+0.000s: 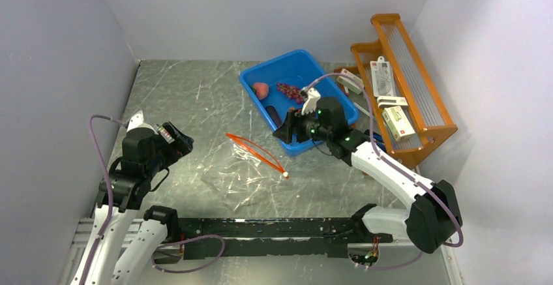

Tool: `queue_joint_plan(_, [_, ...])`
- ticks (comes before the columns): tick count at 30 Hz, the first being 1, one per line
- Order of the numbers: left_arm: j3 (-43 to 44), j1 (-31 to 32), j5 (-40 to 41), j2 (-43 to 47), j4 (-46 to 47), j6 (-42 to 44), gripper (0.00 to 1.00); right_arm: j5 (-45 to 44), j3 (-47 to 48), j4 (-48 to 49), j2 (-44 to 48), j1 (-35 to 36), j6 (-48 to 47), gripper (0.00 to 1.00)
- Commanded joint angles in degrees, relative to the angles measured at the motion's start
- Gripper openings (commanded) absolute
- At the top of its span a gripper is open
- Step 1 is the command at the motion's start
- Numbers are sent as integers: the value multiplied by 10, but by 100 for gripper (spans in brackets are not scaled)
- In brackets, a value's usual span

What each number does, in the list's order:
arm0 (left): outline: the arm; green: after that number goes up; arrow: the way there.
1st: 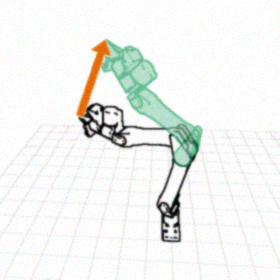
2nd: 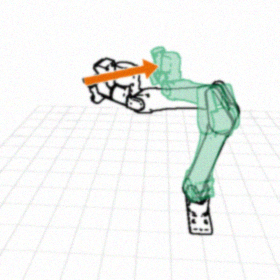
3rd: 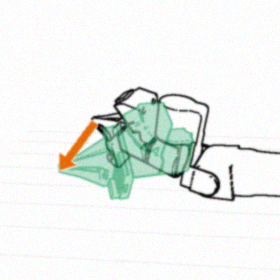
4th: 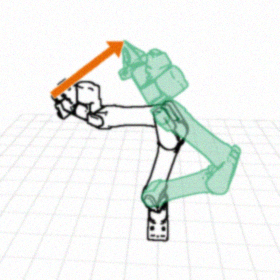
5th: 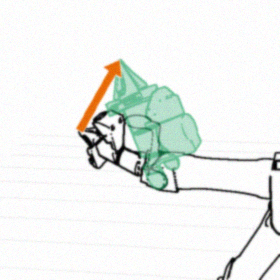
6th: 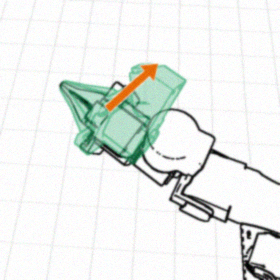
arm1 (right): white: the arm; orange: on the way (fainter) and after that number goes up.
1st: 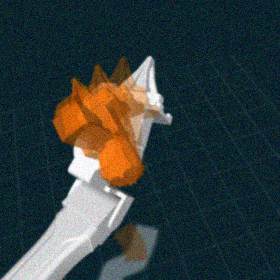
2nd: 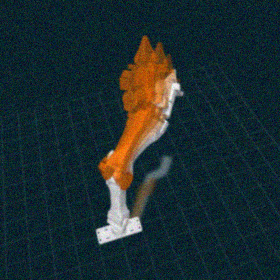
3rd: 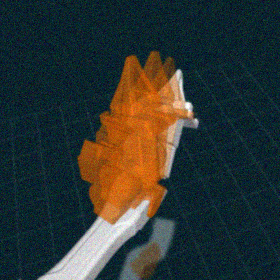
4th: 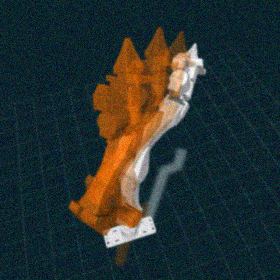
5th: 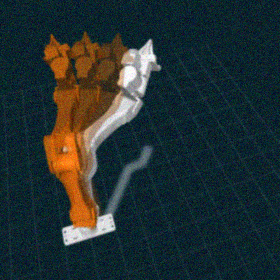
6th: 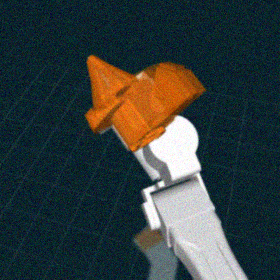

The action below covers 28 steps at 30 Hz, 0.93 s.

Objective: Open the zip-top bag and remove the fake food
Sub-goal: Place the fake vegetable in the bin, then reset both arms

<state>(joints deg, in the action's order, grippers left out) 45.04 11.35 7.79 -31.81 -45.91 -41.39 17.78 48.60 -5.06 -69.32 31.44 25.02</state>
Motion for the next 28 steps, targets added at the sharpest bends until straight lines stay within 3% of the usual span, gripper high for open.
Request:
queue_joint_plan(1, [-3, -3, 14, 1, 12, 11, 100, 11, -8, 29, 20, 58, -7, 67])
queue_joint_plan(2, [1, -3, 9, -1, 15, 13, 99, -35, 2, 15, 32, 72, -21, 70])
queue_joint_plan(4, [30, -3, 0, -11, 8, 27, 100, -128, 24, -14, 59, 93, -41, 98])
queue_joint_plan(5, [54, -3, -4, -17, 0, 35, 100, -171, 32, -22, 75, 97, -48, 100])
queue_joint_plan(10, [208, -3, 37, -70, -69, 55, 100, -382, 60, -28, 146, 98, -96, 100])
queue_joint_plan(16, [369, -3, 104, -135, -117, 119, 99, -550, 150, -78, 151, 97, -170, 100])
queue_joint_plan(22, [493, -3, 140, -183, -110, 205, 100, -593, 206, -131, 152, 97, -178, 100])
queue_joint_plan(28, [489, -3, 130, -179, -93, 196, 99, -580, 198, -138, 168, 97, -164, 100])
